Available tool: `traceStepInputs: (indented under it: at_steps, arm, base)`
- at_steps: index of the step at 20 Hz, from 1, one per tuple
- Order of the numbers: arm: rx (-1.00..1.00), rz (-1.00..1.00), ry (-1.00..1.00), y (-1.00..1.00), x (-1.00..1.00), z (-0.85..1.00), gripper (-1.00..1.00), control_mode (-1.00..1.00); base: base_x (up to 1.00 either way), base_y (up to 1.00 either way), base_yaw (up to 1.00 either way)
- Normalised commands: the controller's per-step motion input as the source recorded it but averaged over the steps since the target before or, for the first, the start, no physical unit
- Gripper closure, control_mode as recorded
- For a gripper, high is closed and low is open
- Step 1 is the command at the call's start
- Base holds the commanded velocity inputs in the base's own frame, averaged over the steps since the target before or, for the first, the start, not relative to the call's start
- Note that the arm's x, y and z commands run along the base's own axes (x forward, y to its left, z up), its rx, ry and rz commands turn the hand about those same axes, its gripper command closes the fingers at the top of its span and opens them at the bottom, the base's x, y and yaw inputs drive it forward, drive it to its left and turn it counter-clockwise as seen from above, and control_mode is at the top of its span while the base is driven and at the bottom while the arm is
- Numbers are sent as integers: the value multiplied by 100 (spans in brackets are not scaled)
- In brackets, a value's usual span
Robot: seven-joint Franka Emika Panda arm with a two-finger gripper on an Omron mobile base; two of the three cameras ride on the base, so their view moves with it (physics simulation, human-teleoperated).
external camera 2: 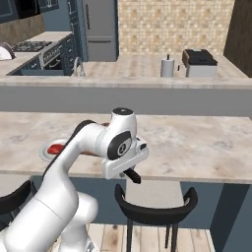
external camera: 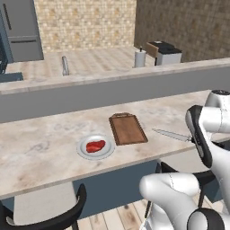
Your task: Pick up the knife from the drawer and place it on the cutting board. Then place the meat from the plate to the cutting board.
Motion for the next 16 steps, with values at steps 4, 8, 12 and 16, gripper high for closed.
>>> traceStepInputs:
  at_steps: [4, 8, 12, 16]
  arm:
    - [0, 0, 0, 42, 68, 0, 100, -100]
    - [-1, 1, 1, 57, 89, 0, 100, -100]
    - [0, 3, 3, 50, 94, 0, 100, -100]
    - [0, 4, 1, 31, 88, 0, 100, -100]
  base:
    - [0, 0, 0]
    - [0, 0, 0]
    - [0, 0, 0]
    - [0, 0, 0]
